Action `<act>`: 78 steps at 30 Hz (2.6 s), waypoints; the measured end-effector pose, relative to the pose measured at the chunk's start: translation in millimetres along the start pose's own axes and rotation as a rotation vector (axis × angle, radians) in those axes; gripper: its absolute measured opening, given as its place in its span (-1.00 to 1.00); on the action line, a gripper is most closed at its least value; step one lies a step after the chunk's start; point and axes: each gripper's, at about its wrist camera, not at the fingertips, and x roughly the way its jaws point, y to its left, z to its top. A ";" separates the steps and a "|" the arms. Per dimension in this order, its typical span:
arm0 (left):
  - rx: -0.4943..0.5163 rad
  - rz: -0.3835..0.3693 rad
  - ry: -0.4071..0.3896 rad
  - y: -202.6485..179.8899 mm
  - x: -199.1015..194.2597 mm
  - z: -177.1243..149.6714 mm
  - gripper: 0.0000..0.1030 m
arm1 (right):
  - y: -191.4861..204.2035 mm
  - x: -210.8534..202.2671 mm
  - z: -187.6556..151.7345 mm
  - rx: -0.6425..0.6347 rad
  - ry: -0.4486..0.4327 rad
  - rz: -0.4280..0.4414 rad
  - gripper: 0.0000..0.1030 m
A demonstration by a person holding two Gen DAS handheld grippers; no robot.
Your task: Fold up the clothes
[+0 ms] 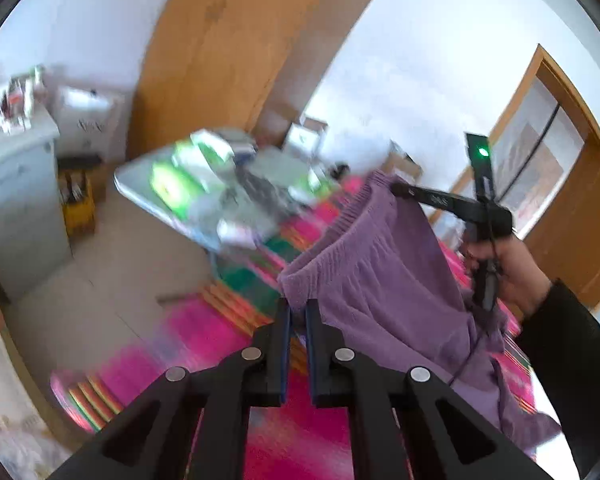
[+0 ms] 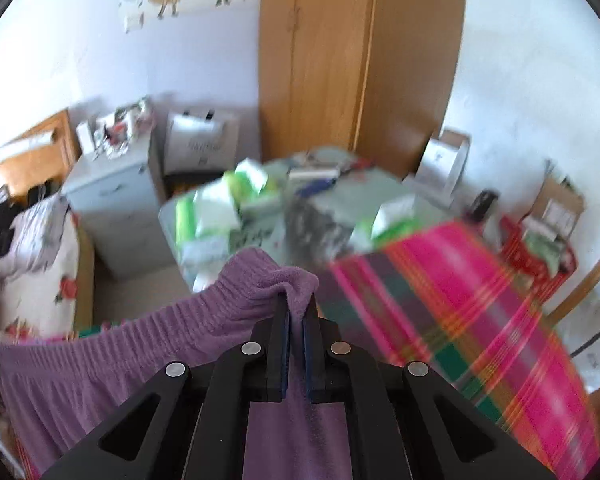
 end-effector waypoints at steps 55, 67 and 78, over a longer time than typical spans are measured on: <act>0.311 -0.057 0.291 -107.6 82.4 -97.7 -0.83 | -109.4 -145.1 -264.0 0.870 0.015 0.080 -0.74; 0.222 -0.006 0.255 -78.7 68.8 -86.8 -0.83 | 68.6 -121.3 -148.8 0.289 0.038 0.298 -0.67; 0.249 0.007 0.231 -75.3 68.3 -91.8 -0.83 | 0.6 -128.1 -176.3 0.560 -0.036 0.237 -0.08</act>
